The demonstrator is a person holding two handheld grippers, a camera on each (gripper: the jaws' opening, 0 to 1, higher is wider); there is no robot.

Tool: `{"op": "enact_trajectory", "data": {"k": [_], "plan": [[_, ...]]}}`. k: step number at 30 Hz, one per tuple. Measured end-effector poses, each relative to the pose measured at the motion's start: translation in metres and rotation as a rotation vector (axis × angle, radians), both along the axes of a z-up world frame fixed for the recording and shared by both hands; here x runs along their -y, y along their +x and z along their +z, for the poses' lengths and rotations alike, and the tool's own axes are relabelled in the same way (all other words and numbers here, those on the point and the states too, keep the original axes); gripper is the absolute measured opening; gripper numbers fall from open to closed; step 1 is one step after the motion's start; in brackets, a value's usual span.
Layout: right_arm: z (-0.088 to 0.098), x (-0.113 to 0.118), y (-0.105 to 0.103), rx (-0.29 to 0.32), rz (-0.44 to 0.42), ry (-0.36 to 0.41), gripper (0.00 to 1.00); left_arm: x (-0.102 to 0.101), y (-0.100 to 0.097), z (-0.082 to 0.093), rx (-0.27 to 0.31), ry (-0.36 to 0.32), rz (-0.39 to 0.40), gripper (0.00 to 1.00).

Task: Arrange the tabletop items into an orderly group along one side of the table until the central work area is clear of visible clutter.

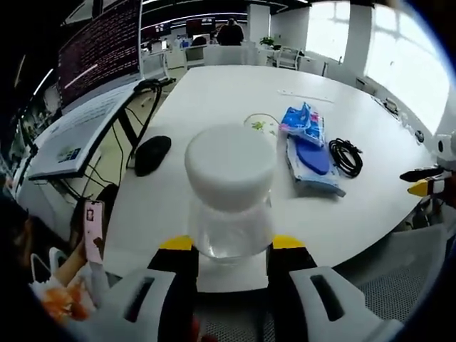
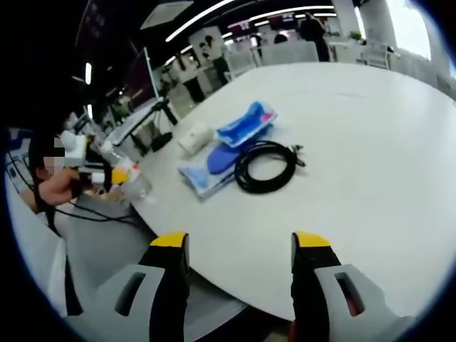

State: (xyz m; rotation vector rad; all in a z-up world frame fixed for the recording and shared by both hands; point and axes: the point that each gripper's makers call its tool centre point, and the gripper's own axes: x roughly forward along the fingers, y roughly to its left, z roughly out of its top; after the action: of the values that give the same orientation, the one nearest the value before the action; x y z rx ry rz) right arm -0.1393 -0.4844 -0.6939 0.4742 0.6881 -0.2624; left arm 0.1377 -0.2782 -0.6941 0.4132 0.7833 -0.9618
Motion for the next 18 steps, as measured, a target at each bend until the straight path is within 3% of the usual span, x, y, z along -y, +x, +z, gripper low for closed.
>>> {"op": "enact_trajectory", "data": {"k": [11, 18], "plan": [[0.002, 0.004, -0.001, -0.004, -0.034, -0.006, 0.56, 0.009, 0.02, -0.001, -0.006, -0.038, 0.064, 0.36], [0.004, 0.004, -0.005, 0.005, -0.058, -0.004, 0.56, 0.03, 0.045, -0.002, 0.005, -0.051, 0.069, 0.36]]}}
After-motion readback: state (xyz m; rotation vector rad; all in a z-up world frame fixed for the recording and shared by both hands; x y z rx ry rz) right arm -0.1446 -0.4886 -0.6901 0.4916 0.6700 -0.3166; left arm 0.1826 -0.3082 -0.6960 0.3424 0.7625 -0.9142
